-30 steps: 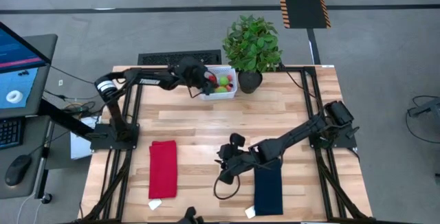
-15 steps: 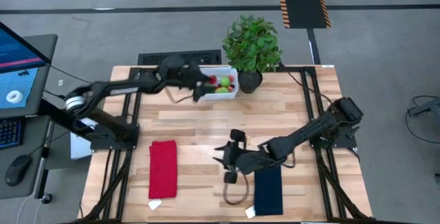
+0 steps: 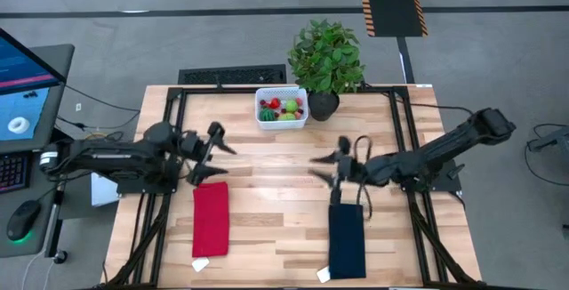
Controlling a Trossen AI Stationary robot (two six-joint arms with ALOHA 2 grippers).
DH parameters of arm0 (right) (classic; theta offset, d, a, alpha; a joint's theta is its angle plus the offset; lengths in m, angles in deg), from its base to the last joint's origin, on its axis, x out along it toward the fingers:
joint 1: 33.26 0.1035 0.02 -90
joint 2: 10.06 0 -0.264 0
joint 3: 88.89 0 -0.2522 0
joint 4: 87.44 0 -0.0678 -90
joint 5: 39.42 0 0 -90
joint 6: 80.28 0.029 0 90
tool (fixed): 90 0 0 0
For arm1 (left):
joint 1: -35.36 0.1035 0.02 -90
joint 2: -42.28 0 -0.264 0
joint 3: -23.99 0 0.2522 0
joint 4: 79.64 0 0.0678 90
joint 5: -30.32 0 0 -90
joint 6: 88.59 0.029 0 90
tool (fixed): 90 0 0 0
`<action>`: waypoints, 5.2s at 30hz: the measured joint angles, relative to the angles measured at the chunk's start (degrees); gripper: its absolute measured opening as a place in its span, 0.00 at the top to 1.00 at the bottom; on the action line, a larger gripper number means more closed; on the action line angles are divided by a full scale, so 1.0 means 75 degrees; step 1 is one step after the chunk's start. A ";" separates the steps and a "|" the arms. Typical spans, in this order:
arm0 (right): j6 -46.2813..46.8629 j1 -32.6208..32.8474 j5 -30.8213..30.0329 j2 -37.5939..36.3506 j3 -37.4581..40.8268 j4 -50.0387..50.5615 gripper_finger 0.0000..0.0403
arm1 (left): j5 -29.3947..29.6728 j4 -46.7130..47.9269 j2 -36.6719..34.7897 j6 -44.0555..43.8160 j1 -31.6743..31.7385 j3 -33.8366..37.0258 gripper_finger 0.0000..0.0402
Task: Pick and placing Produce into tupperware
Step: Return to Home Position
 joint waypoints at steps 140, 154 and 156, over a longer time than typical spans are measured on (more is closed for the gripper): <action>-0.0154 -0.2978 0.4109 -0.7552 0.4704 0.3571 0.58 | 0.4079 0.4885 -0.5094 -0.0010 -0.0357 0.1904 0.36; -0.0154 -0.2978 0.4109 -0.7552 0.4704 0.3571 0.58 | 0.4079 0.4885 -0.5095 0.0072 -0.0357 0.1904 0.36; -0.0154 -0.2978 0.4109 -0.7552 0.4704 0.3571 0.58 | 0.4079 0.4885 -0.5093 0.0086 -0.0357 0.1904 0.36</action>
